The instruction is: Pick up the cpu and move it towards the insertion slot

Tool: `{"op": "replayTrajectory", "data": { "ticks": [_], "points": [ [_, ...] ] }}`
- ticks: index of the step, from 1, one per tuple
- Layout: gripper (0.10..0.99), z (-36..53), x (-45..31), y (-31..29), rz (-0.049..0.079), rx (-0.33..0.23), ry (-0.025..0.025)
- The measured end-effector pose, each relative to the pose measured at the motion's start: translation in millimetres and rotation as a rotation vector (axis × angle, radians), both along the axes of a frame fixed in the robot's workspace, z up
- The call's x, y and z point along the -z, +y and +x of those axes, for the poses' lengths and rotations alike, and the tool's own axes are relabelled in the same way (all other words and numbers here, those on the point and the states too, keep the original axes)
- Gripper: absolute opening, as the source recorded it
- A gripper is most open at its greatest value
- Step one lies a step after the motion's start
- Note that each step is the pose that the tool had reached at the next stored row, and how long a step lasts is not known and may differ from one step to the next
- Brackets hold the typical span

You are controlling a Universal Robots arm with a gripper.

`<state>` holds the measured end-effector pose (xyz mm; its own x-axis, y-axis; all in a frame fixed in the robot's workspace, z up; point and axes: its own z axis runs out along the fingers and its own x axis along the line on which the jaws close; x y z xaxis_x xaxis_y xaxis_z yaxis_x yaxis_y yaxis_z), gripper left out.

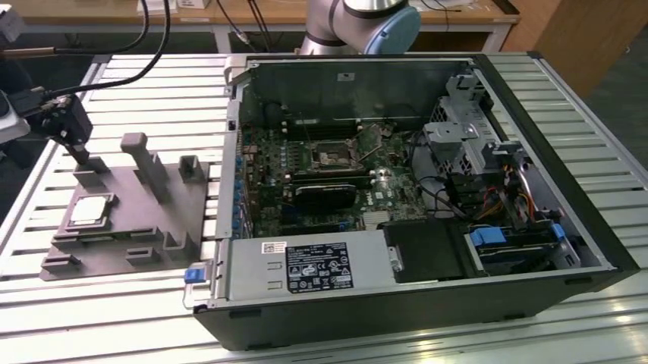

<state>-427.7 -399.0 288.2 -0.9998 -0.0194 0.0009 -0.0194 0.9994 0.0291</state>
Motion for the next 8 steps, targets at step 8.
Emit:
{"op": "replayTrajectory", "data": {
  "ticks": [8],
  "points": [
    [0.78,-0.5,11.7,-0.3,-0.001,0.0,0.0]
  ]
}}
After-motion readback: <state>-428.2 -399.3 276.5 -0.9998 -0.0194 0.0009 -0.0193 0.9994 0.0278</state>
